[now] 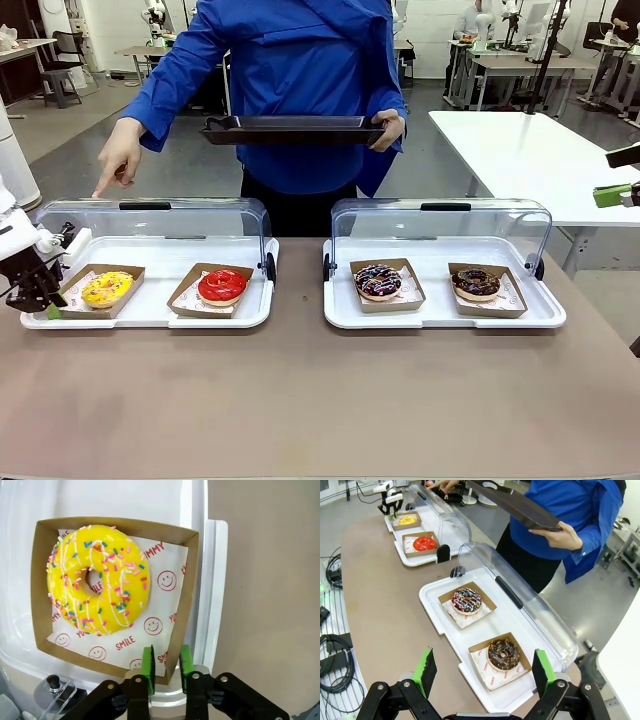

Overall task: Provide the desired donut to the person.
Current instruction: Pick up and lift the Paper togo box containing the Donut pointed at by the person, then place the picked Paper togo box onto the Handle tray extended by the person.

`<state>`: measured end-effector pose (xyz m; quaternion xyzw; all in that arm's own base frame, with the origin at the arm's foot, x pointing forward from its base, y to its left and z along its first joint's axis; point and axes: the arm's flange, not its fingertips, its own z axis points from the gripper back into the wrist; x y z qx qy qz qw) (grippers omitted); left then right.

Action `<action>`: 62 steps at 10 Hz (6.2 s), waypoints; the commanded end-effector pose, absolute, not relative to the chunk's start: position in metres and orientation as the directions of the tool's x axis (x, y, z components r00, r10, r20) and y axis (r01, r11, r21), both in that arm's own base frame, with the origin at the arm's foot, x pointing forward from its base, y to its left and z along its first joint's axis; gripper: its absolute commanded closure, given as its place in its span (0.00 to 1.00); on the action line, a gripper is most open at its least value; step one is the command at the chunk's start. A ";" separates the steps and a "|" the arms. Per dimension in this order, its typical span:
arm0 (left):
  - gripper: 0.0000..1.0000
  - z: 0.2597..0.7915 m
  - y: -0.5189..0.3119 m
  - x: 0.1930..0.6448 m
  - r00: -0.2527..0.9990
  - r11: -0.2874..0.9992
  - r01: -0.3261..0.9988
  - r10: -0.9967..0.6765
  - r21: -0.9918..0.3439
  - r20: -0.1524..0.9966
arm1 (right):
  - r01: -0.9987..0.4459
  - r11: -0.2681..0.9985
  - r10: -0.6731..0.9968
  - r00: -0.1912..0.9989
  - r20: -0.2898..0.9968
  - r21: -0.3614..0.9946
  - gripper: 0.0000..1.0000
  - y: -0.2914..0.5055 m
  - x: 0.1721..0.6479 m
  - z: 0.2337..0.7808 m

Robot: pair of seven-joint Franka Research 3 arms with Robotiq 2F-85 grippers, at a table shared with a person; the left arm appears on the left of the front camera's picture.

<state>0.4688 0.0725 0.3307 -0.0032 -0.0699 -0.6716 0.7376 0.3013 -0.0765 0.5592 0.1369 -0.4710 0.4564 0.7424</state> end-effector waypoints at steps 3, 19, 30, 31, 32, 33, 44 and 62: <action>1.00 0.329 0.075 0.474 0.089 0.096 0.993 -0.991 0.064 0.098 | -0.811 0.543 0.542 0.138 0.829 -0.220 0.00 -0.076 0.302 0.559; 1.00 0.579 0.048 0.317 -0.119 -0.098 0.931 -0.992 0.352 0.038 | -0.811 0.543 0.542 0.138 0.829 -0.220 0.00 -0.076 0.302 0.559; 1.00 0.589 0.047 0.307 -0.122 -0.106 0.923 -0.992 0.369 0.022 | -0.811 0.543 0.542 0.138 0.829 -0.220 0.00 -0.076 0.302 0.559; 1.00 0.589 0.047 0.307 -0.122 -0.106 0.923 -0.992 0.369 0.022 | -0.811 0.543 0.542 0.138 0.829 -0.220 0.00 -0.076 0.302 0.559; 1.00 0.589 0.047 0.307 -0.122 -0.106 0.923 -0.992 0.369 0.022 | -0.811 0.543 0.542 0.138 0.829 -0.220 0.00 -0.076 0.302 0.559; 1.00 0.589 0.047 0.307 -0.122 -0.106 0.923 -0.992 0.369 0.022 | -0.811 0.543 0.542 0.138 0.829 -0.220 0.00 -0.076 0.302 0.559; 1.00 0.589 0.047 0.307 -0.122 -0.106 0.923 -0.992 0.369 0.022 | -0.811 0.543 0.542 0.138 0.829 -0.220 0.00 -0.076 0.302 0.559; 0.99 0.563 -0.231 0.492 -0.137 -0.095 0.926 -0.986 0.364 0.091 | -0.811 0.543 0.542 0.138 0.829 -0.220 0.00 -0.076 0.302 0.559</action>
